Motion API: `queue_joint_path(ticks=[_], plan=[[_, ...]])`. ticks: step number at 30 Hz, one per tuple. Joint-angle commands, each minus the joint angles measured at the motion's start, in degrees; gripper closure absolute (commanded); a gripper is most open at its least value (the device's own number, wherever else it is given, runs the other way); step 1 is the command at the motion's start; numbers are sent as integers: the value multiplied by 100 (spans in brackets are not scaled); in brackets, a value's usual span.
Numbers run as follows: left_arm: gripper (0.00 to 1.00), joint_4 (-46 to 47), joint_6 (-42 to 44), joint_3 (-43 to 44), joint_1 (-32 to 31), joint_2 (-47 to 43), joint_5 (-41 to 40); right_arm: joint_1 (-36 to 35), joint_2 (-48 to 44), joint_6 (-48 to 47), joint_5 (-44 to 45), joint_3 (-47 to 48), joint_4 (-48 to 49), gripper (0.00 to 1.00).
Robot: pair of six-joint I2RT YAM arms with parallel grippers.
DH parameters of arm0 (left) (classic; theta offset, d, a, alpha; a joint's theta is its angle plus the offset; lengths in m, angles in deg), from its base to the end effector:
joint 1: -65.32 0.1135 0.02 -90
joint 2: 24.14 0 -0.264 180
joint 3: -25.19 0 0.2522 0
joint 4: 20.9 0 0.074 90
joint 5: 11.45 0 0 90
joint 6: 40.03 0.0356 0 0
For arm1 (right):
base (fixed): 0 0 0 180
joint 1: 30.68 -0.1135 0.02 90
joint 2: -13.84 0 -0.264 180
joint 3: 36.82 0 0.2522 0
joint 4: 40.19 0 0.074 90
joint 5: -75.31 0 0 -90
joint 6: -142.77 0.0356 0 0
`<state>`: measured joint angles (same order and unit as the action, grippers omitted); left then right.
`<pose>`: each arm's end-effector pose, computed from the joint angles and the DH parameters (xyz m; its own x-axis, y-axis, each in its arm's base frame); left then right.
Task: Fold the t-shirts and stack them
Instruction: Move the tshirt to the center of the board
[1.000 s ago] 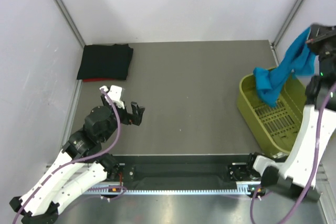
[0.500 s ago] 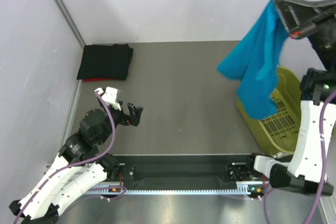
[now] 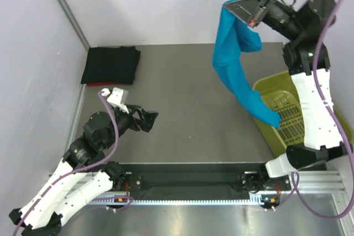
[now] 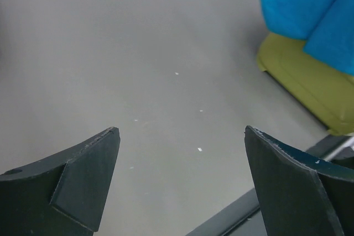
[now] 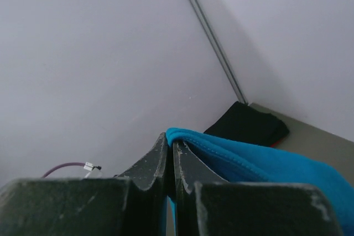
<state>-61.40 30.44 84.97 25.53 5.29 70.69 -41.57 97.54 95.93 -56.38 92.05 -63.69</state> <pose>0.0917 -0.0700 0.3514 -0.3050 -0.1770 -0.9358 0.4547 0.8363 -0.3064 0.2531 0.0728 0.5919 -0.2472 0.4726 -0.8459 -0.7937 0.4020 0.4565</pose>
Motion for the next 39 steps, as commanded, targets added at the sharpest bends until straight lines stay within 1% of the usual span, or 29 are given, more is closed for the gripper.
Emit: queue_joint_path(ticks=[1,12,18,20,23,27,30,32,36,39], plan=[[1,486,-499,153,-2,221,434,-543,225,-659,503,512,-660,100],[2,433,-745,109,-2,370,250,-1730,1069,-668,1268,697,-371,100],[3,214,-912,170,-2,327,-31,-2249,1570,-844,1567,662,-564,100],[3,161,-947,162,6,309,-171,-2364,1675,-949,1611,575,-556,100],[4,64,-1026,179,-2,300,-321,-2522,1676,-1028,1760,154,-389,100],[4,-33,-1097,179,-2,300,-523,-2654,1737,-1107,2050,-645,-248,100],[4,-33,-1167,144,-2,309,-646,-2829,1921,-1134,2191,-937,-152,100],[5,-15,-1211,83,-2,318,-725,-2970,2192,-1090,2209,-964,-55,100],[6,-68,-1369,65,-2,230,-822,-3514,2703,-897,2332,-850,120,100],[7,-226,-1413,126,-2,-24,-1033,-3848,3142,-774,2289,-658,235,100]])
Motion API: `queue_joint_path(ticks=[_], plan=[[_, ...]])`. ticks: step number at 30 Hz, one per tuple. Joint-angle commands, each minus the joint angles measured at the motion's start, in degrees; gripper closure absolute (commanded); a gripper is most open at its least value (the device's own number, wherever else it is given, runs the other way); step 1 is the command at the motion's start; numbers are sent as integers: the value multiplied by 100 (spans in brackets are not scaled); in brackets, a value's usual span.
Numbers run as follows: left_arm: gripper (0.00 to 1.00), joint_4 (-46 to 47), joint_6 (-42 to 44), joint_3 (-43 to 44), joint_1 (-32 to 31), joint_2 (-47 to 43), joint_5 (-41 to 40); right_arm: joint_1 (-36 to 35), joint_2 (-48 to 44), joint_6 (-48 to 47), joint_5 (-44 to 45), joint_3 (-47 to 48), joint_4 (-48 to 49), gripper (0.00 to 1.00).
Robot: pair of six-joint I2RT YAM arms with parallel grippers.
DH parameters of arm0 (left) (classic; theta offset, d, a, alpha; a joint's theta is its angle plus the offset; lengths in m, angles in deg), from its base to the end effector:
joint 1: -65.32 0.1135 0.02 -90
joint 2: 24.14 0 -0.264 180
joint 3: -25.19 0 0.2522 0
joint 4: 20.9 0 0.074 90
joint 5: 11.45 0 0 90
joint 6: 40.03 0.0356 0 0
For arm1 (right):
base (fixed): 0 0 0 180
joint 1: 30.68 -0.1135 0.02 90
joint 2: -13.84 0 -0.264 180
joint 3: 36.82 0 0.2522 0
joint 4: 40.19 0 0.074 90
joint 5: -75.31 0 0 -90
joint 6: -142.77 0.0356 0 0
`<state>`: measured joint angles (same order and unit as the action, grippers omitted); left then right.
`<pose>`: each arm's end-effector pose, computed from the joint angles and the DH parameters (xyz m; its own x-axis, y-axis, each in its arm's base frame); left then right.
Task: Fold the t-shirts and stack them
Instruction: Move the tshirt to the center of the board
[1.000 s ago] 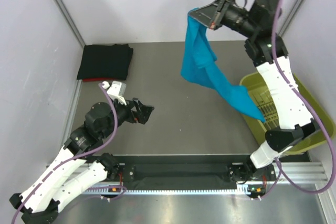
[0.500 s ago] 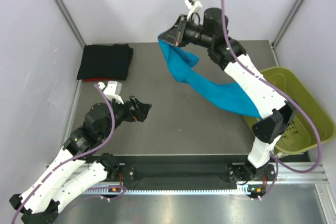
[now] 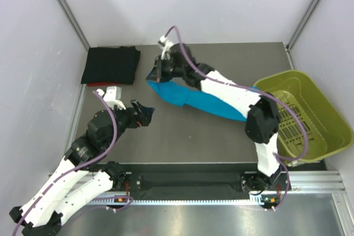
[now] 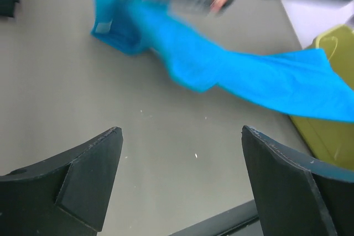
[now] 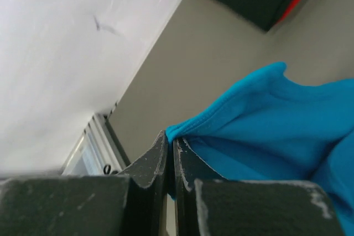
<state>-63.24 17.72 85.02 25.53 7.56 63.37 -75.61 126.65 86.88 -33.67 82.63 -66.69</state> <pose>0.1004 -0.0715 0.3445 -0.3850 -0.3495 -0.8542 0.2567 0.8484 -0.4629 0.3275 0.3430 0.3494 -0.6951 0.0556 -0.7168 -0.5974 0.5100 0.6189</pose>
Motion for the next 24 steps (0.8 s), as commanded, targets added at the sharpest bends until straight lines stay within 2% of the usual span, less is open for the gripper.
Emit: queue_joint_path(ticks=[1,9,12,14,16,17,19,20,24], plan=[[7,-77,-141,174,-2,-331,-380,-525,345,157,0,373,535,100],[7,-359,17,412,6,-955,-1126,-1009,1365,236,-140,1506,227,100],[7,-411,78,500,-2,-973,-1320,-1106,1515,316,-246,1551,289,100],[7,-412,114,509,-2,-964,-1391,-1132,1524,298,-264,1473,254,96],[6,-420,122,491,-2,-956,-1453,-1115,1446,176,-238,1358,166,89],[6,-412,96,474,-2,-938,-1453,-1089,1280,132,-168,1184,-17,74],[6,-421,79,421,-2,-903,-1418,-1001,1016,0,113,885,-150,60],[6,-421,70,404,-2,-877,-1400,-853,666,-1,332,439,-238,51],[5,-438,-53,193,-2,-675,-1269,-307,-434,-88,877,-846,-475,42]])
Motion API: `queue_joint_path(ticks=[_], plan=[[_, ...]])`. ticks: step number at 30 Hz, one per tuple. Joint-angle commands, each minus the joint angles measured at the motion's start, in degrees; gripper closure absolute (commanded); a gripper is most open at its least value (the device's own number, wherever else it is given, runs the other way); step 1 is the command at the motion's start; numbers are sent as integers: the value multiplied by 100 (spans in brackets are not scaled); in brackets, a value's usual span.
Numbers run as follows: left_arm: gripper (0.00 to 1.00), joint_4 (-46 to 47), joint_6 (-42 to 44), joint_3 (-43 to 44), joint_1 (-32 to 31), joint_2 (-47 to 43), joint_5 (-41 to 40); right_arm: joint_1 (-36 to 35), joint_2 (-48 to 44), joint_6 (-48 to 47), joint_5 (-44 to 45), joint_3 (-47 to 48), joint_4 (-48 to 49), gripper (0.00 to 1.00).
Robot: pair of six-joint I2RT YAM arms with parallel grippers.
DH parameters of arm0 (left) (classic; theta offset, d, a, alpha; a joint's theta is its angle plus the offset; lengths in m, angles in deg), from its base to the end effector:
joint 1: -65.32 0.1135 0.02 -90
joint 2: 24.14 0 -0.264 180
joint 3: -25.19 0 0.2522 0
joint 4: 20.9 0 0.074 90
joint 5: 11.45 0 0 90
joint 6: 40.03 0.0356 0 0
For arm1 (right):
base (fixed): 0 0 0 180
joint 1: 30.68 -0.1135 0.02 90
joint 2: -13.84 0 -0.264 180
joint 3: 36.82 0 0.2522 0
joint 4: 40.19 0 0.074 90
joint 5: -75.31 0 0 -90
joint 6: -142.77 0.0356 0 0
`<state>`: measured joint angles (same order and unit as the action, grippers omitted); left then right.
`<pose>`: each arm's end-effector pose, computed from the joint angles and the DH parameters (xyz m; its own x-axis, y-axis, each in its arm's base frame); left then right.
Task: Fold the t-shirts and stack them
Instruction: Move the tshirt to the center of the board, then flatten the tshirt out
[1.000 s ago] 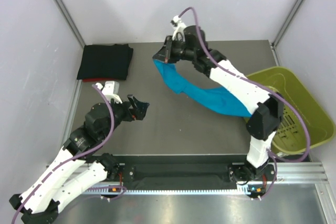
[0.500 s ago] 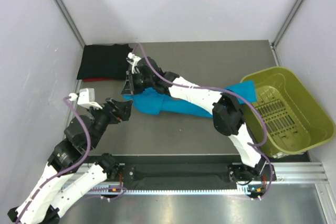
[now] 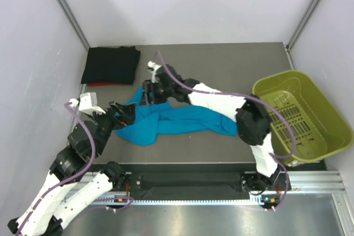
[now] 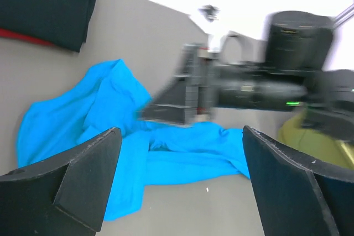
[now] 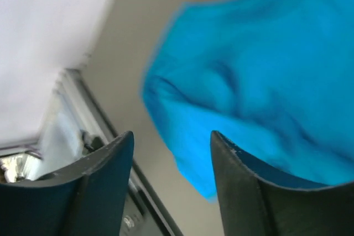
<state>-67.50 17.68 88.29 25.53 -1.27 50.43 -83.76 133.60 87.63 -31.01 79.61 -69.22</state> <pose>0.0676 -0.0345 0.3673 -0.1813 -0.4621 -0.8681 0.1273 0.8642 -0.4867 0.2889 0.4011 0.2701 -0.7839 -0.1301 -0.6072 -0.5628 0.5619 0.6062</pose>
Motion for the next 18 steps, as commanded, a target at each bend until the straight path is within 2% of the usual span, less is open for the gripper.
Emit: queue_joint_path(ticks=[1,2,5,9,10,13,18], plan=[[5,6,-101,-196,-2,357,69,614,-1566,-215,699,-808,-222,41],[5,32,-206,-249,-2,454,192,823,-1762,-259,865,-1306,-240,41],[5,128,-470,-539,-2,893,342,1193,-2238,-426,1077,-1968,-450,43],[6,470,-787,-803,6,1482,552,1335,-2195,-1198,1507,-2146,-784,48],[6,532,-883,-803,33,1675,623,1353,-2046,-1278,1569,-2120,-924,53],[6,603,-1068,-759,164,1922,842,1344,-1843,-1341,1588,-2005,-1136,58],[6,787,-1332,-1163,700,2080,1711,1291,-2123,-1253,1736,-2699,-961,59]])
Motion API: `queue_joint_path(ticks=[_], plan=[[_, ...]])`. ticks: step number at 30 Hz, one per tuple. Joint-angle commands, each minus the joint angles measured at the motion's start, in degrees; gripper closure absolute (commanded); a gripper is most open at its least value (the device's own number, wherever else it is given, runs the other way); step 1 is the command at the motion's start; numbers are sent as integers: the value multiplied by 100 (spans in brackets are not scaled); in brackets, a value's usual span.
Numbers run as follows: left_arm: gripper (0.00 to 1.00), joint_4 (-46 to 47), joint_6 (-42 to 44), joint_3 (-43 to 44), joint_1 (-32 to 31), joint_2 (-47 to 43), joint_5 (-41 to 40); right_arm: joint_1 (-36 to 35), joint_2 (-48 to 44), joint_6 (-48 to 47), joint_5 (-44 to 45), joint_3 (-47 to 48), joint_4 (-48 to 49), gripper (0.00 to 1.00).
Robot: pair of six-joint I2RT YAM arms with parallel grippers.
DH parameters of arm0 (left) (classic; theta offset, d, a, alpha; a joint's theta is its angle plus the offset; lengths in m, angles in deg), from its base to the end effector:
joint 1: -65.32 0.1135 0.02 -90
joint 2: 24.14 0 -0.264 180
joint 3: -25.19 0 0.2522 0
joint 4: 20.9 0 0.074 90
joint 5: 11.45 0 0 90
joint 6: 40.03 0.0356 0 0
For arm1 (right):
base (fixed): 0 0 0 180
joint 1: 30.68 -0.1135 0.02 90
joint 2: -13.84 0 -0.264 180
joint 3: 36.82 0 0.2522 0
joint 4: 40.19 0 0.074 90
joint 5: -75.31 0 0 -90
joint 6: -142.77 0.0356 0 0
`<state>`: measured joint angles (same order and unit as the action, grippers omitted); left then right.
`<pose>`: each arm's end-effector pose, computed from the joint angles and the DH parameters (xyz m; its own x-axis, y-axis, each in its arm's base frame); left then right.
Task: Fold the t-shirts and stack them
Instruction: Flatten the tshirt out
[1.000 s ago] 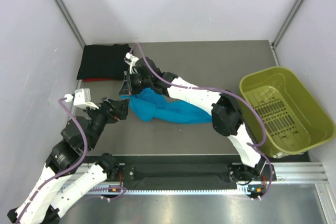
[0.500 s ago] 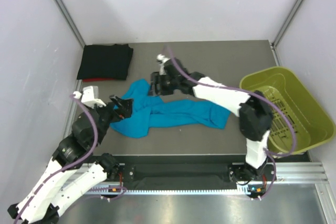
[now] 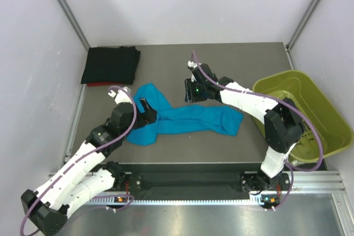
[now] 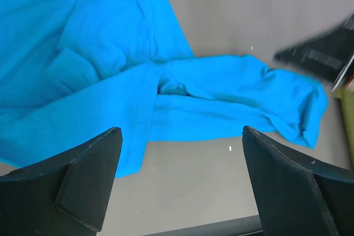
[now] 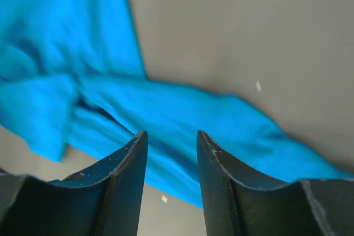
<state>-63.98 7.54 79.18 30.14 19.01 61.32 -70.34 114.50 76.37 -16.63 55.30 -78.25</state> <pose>0.1421 -0.0873 0.2839 -0.5549 -0.3972 -0.7309 -0.0392 0.8901 -0.4540 0.3022 0.2521 0.2559 -0.7751 -0.1229 -0.6198 -0.3770 0.8771 0.2976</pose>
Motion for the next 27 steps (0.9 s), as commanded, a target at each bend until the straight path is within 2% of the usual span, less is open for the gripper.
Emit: queue_joint_path(ticks=[1,4,9,19,21,22,23,25,26,27], plan=[[7,471,-370,-374,274,105,903,-51,-362,-144,334,-383,-49,59],[13,664,-170,-788,275,324,1387,-51,-722,-83,431,-822,21,59],[24,498,77,-938,275,1009,1697,-200,-1154,171,325,-1569,302,60],[34,954,244,-1131,240,2434,1223,-262,-1917,418,677,-2553,566,59],[45,946,253,-1053,240,2627,1310,-253,-2076,462,712,-2677,636,59],[71,902,288,-991,240,2645,1336,-253,-2190,471,721,-2721,645,59],[81,658,297,-912,240,2628,1328,-253,-2235,471,756,-2782,654,59],[93,263,367,-544,231,2410,1171,-253,-2314,497,774,-2818,628,59],[99,-227,420,-360,239,2295,1022,-253,-2332,497,791,-2836,628,59],[100,-519,446,25,240,2041,829,-253,-2358,514,782,-2853,654,59]])
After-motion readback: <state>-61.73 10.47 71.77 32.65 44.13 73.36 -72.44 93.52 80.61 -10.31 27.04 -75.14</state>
